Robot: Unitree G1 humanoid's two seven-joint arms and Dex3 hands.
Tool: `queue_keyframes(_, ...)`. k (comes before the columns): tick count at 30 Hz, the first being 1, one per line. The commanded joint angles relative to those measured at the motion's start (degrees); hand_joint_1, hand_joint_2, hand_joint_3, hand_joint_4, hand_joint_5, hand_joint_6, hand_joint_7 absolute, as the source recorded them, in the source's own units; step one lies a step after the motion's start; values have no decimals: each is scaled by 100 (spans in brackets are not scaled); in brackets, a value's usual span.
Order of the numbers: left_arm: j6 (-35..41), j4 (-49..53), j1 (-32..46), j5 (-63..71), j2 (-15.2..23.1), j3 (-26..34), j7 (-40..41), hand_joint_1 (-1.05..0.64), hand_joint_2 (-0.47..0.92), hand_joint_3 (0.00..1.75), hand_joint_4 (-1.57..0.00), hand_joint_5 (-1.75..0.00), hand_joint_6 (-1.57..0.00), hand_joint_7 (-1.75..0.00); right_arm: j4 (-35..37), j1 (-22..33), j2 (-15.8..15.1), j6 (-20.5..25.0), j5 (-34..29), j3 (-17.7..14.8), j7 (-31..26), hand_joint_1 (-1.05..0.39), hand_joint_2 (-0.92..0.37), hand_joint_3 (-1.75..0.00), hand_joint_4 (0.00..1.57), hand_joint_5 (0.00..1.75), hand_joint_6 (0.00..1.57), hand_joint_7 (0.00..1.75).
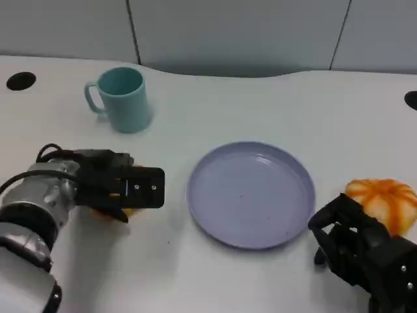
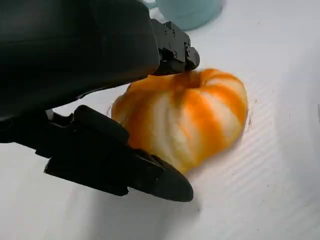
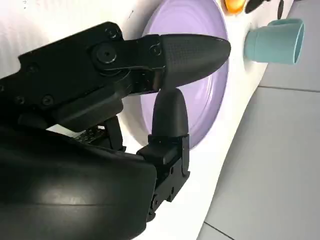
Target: Grasp the bread from the table and place it into the plate.
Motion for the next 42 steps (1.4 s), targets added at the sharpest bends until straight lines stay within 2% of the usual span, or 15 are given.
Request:
queue_keyframes(1,310,192,-105,-91,-151,-25,15,-72,80,0,-5,-2,-15,-3,-116,109,-78,-88,91,-92,3,-26,-92,-40,60,175,38,172)
queue_keyframes(9,438,259,194,-340,-273,80,360,-74,74,0,-10,-5,-22,-4,-578,334,-25,317,111,-91,-31,-26,-92,-40,58,175,38,172)
queue_keyframes(13,354,273,368,-413,-297,94,725,-62,72,0,-16,-8,-26,-4,-728,418,-58,357,46,-67,-32,-26,-92,-41,57,175,37,173)
queue_keyframes(15,365,293,449,-327,-321,-13,1012,-50,74,1,-23,-11,-34,-6,-766,458,-64,321,45,-75,-27,-26,-92,-41,57,175,37,173)
queue_keyframes(17,353,306,521,-289,-336,-81,1295,-40,75,1,-33,-19,-47,-12,-801,483,-52,321,53,-82,-36,-26,-92,-41,59,175,37,174)
queue_keyframes(18,303,301,586,-248,-328,-132,1596,-35,75,0,-34,-39,-55,-16,-806,492,-54,298,38,-81,-51,-26,-92,-41,59,175,37,174)
queue_keyframes(19,248,297,652,-226,-316,-164,1877,-32,75,0,-31,-69,-53,-42,-817,503,-54,291,25,-79,-64,-26,-92,-41,60,175,38,174)
queue_keyframes(20,208,299,694,-212,-308,-189,2071,-29,77,0,-26,-108,-40,-87,-823,510,-53,285,17,-78,-73,-27,-92,-41,61,175,38,175)
queue_keyframes(22,137,309,801,-260,-308,-136,2432,-26,80,1,-25,-139,-32,-122,-843,529,-44,286,24,-78,-81,-28,-92,-40,61,175,38,175)
queue_keyframes(24,77,322,895,-380,-324,-6,2630,-21,85,2,-35,-166,-30,-161,-890,553,-35,326,45,-79,-73,-28,-92,-41,60,175,38,175)
queue_keyframes(26,27,331,947,-382,-318,-3,2769,-19,87,2,-39,-172,-29,-171,-938,572,-34,375,55,-77,-60,-29,-92,-41,60,175,38,175)
queue_keyframes(27,5,332,968,-344,-306,-45,2856,-21,89,2,-50,-174,-36,-173,-962,582,-38,400,46,-73,-61,-29,-92,-41,59,175,37,174)
queue_keyframes(32,-41,345,992,-301,-281,-143,2990,-21,92,5,-72,-175,-55,-175,-955,581,-47,395,62,-79,-43,-30,-92,-41,60,175,37,175)
queue_keyframes(36,-206,320,1004,-606,-297,107,2811,-21,92,13,-77,-175,-60,-175,-969,589,-35,383,39,-63,-62,-30,-92,-41,60,175,37,175)
queue_keyframes(42,-876,190,1071,-1465,-317,957,2588,-14,87,10,-77,-175,-61,-175,-960,564,9,441,-40,-25,-150,-30,-92,-41,59,175,37,175)
